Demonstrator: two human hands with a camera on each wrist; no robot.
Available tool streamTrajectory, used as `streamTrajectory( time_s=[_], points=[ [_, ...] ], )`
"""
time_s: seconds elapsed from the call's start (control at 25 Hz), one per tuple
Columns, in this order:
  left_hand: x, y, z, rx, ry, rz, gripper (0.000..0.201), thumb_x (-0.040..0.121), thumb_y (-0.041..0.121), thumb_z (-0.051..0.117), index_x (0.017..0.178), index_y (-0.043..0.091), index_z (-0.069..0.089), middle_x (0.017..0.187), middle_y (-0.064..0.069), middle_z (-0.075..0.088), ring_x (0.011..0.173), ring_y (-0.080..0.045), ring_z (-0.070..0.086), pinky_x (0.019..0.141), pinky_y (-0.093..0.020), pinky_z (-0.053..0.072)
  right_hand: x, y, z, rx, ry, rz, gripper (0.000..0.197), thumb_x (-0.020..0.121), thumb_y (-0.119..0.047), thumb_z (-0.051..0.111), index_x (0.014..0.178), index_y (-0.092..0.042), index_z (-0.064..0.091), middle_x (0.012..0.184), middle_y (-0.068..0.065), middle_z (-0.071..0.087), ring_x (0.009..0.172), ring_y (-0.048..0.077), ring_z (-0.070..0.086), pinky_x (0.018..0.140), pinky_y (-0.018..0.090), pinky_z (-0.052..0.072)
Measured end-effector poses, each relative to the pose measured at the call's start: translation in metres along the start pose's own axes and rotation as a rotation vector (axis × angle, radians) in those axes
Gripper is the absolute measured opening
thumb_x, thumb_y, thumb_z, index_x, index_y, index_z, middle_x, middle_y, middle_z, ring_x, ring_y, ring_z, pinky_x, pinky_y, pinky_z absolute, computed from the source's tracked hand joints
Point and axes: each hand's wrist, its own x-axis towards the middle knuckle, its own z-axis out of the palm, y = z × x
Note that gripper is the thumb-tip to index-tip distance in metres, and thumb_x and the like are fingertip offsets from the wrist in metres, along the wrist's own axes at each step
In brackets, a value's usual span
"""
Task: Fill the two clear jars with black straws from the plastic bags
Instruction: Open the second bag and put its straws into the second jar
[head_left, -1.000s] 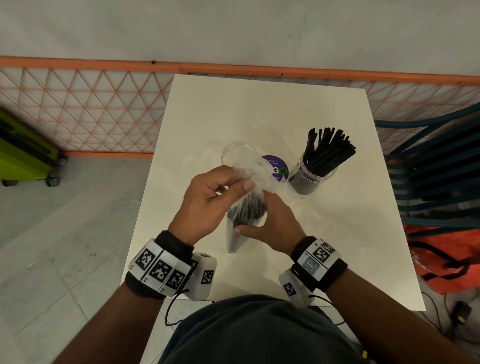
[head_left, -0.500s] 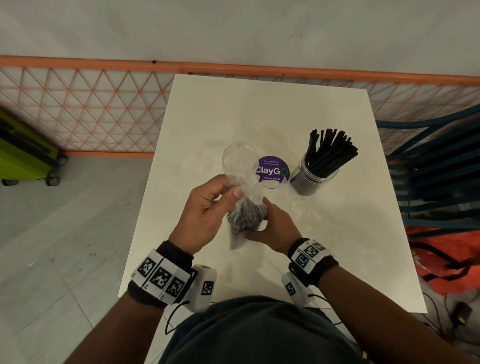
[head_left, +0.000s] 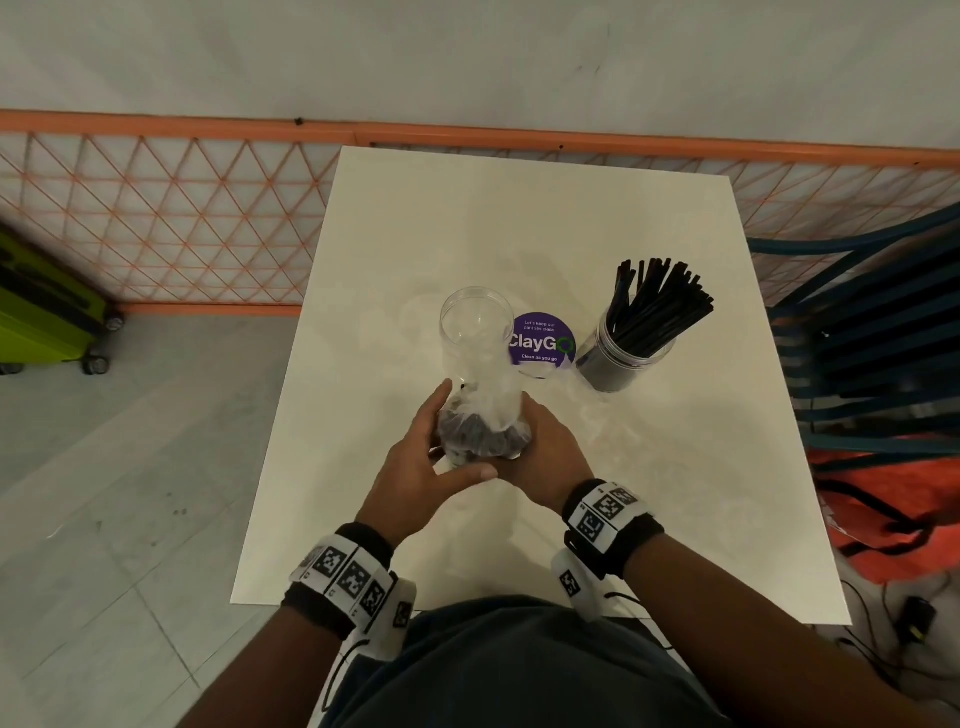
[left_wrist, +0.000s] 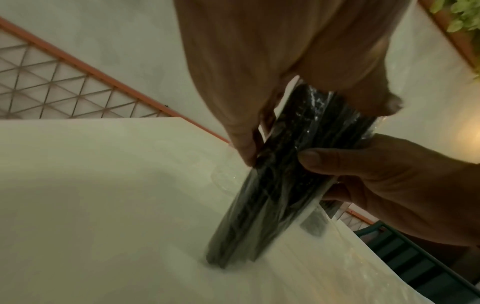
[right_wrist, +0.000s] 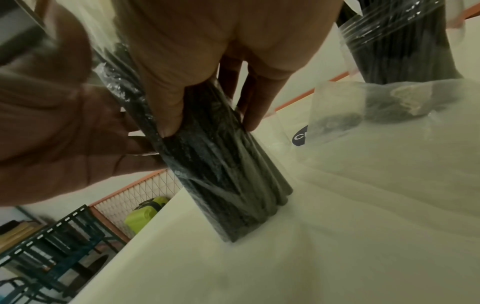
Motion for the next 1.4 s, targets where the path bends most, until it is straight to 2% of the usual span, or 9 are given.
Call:
streamTrajectory(
  time_s=[0.2, 0.4, 0.52, 0.6, 0.8, 0.92, 1.08, 1.24, 1.4],
  points=[
    [0.000, -0.031, 0.008, 0.295, 0.116, 0.105, 0.053, 0.084, 0.024, 0.080, 0.132, 0.023, 0.059, 0.115, 0.020, 0.066, 0.107, -0.012, 0.069, 0.095, -0.032, 0.058, 0.003, 0.006, 0.004, -0.046, -0.209, 0.057, 0.079, 0.068, -0.039, 0.085, 0.135, -0.023, 0.047, 0.134, 0.002, 0.055, 0.122, 0.020, 0.052, 0.106, 0.032, 0.040],
    [0.000, -0.031, 0.004, 0.212, 0.108, 0.139, 0.078, 0.076, 0.038, 0.084, 0.144, 0.025, 0.047, 0.133, 0.022, 0.060, 0.119, 0.002, 0.061, 0.098, -0.014, 0.051, 0.007, 0.018, 0.012, -0.253, -0.253, 0.049, 0.079, 0.073, -0.064, 0.064, 0.139, -0.026, 0.044, 0.139, -0.001, 0.051, 0.126, 0.020, 0.049, 0.104, 0.028, 0.037],
    [0.001, -0.034, 0.005, 0.302, 0.129, 0.127, 0.057, 0.077, 0.039, 0.083, 0.128, 0.024, 0.061, 0.106, 0.038, 0.064, 0.100, -0.001, 0.068, 0.084, -0.006, 0.051, 0.008, 0.013, 0.012, -0.388, -0.278, 0.075, 0.078, 0.070, -0.067, 0.066, 0.135, -0.030, 0.045, 0.131, -0.002, 0.052, 0.119, 0.020, 0.048, 0.095, 0.033, 0.044],
    [0.003, -0.037, 0.006, 0.374, 0.174, 0.105, 0.048, 0.078, 0.033, 0.083, 0.121, 0.018, 0.066, 0.098, 0.029, 0.065, 0.089, -0.008, 0.067, 0.076, -0.011, 0.049, 0.005, 0.010, 0.006, -0.385, -0.292, 0.038, 0.091, 0.065, -0.059, 0.078, 0.141, -0.031, 0.037, 0.137, -0.003, 0.044, 0.122, 0.019, 0.040, 0.100, 0.032, 0.038],
    [0.003, -0.040, 0.010, 0.455, 0.149, 0.040, 0.041, 0.084, 0.023, 0.079, 0.121, 0.012, 0.067, 0.117, -0.002, 0.073, 0.105, -0.025, 0.068, 0.079, -0.018, 0.045, -0.004, 0.007, -0.004, 0.219, -0.183, -0.024, 0.108, 0.050, -0.035, 0.095, 0.134, -0.050, 0.030, 0.133, -0.022, 0.050, 0.122, 0.000, 0.051, 0.103, 0.020, 0.042],
    [0.002, -0.028, 0.014, 0.510, 0.076, 0.047, 0.053, 0.086, 0.021, 0.078, 0.134, 0.010, 0.058, 0.131, -0.004, 0.062, 0.118, -0.022, 0.058, 0.096, -0.020, 0.045, -0.003, -0.001, -0.002, 0.089, -0.205, 0.017, 0.079, 0.062, -0.044, 0.088, 0.127, -0.042, 0.044, 0.116, -0.022, 0.060, 0.111, 0.006, 0.059, 0.102, 0.032, 0.047],
    [-0.004, -0.020, 0.010, 0.317, -0.011, 0.120, 0.083, 0.083, 0.009, 0.079, 0.148, 0.011, 0.028, 0.143, 0.005, 0.038, 0.132, -0.004, 0.040, 0.105, 0.004, 0.028, 0.000, 0.000, 0.003, -0.043, -0.288, 0.005, 0.076, 0.078, -0.049, 0.073, 0.138, -0.013, 0.044, 0.137, 0.010, 0.054, 0.125, 0.027, 0.051, 0.109, 0.040, 0.039],
    [-0.013, -0.028, 0.016, 0.325, -0.023, 0.049, 0.070, 0.074, 0.062, 0.065, 0.133, 0.030, 0.048, 0.126, 0.015, 0.054, 0.115, -0.003, 0.053, 0.093, -0.002, 0.038, 0.002, 0.001, 0.006, -0.323, -0.284, -0.001, 0.074, 0.079, -0.040, 0.075, 0.140, -0.017, 0.040, 0.138, 0.007, 0.049, 0.125, 0.027, 0.046, 0.103, 0.037, 0.042],
    [-0.005, -0.036, 0.020, 0.384, -0.036, 0.011, 0.048, 0.093, 0.046, 0.062, 0.134, 0.021, 0.056, 0.131, 0.000, 0.063, 0.110, -0.004, 0.052, 0.088, -0.007, 0.039, 0.005, 0.010, 0.013, -0.247, -0.321, 0.008, 0.087, 0.079, -0.031, 0.078, 0.149, -0.017, 0.028, 0.150, 0.006, 0.038, 0.136, 0.025, 0.038, 0.115, 0.030, 0.028]
  ],
)
